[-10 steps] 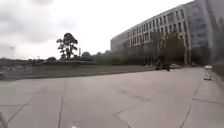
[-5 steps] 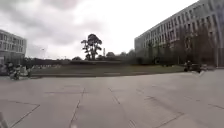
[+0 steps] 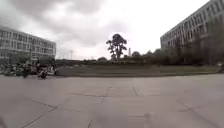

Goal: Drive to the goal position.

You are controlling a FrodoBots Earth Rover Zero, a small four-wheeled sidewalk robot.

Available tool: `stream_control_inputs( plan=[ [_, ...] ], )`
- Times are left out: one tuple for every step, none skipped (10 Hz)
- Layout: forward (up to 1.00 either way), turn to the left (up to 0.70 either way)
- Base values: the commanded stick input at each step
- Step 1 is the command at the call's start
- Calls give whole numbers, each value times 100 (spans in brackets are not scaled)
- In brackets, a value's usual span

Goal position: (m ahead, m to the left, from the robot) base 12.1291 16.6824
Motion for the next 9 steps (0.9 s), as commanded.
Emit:
stream_control_inputs(
  plan=[
    [70, 35],
    [85, 34],
    [85, 34],
    [85, 34],
    [85, 34],
    [85, 34],
    [100, 40],
    [100, 31],
    [100, 13]
  ],
)
